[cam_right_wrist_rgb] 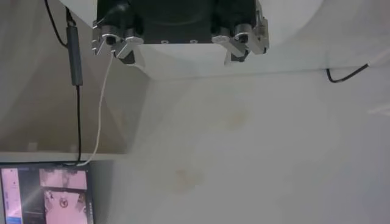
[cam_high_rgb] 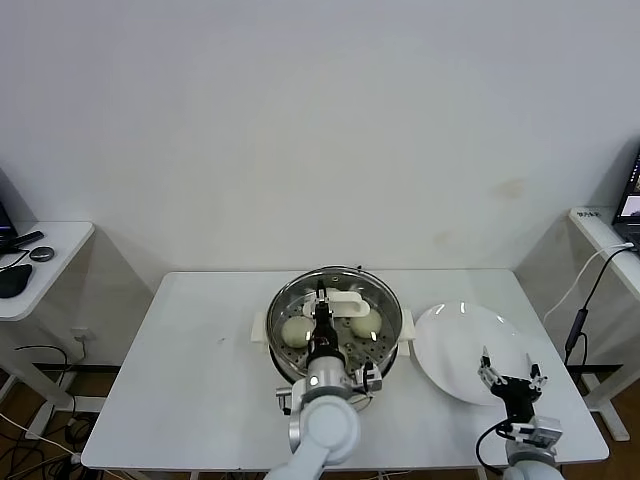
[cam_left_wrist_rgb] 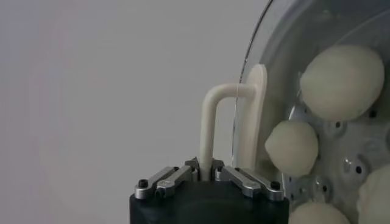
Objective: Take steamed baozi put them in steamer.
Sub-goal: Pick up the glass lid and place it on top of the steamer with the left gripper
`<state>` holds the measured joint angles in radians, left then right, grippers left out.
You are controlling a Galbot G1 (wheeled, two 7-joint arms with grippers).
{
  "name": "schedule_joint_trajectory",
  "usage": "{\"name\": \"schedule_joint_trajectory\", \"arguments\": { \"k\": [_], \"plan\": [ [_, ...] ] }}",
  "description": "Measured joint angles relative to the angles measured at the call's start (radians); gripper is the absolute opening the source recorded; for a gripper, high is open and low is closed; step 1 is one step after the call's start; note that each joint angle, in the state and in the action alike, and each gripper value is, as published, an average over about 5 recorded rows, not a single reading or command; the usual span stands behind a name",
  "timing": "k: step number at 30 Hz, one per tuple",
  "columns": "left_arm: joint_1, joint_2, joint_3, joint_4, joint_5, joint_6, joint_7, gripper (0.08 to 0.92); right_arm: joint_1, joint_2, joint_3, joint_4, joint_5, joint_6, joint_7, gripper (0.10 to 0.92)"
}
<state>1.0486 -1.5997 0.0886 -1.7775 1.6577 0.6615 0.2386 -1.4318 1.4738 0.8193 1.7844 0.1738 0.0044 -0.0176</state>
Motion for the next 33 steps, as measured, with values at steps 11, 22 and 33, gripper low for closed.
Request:
{"name": "schedule_joint_trajectory", "arguments": {
  "k": [11,22,33],
  "plan": [
    [0.014,-0.001,-0.005,0.007,0.032,-0.002,0.001,0.176,0.003,0.002,-0.006,-0.009,-0.004,0.002,0.000,0.823],
    [0.012,-0.002,0.002,0.002,0.033,0.005,0.032,0.176,0.002,0.003,-0.007,-0.009,-0.006,0.003,0.000,0.823],
    [0.025,0.004,-0.009,0.009,0.022,-0.026,0.011,0.250,0.003,0.005,-0.007,-0.009,-0.008,0.005,0.000,0.823]
  ]
}}
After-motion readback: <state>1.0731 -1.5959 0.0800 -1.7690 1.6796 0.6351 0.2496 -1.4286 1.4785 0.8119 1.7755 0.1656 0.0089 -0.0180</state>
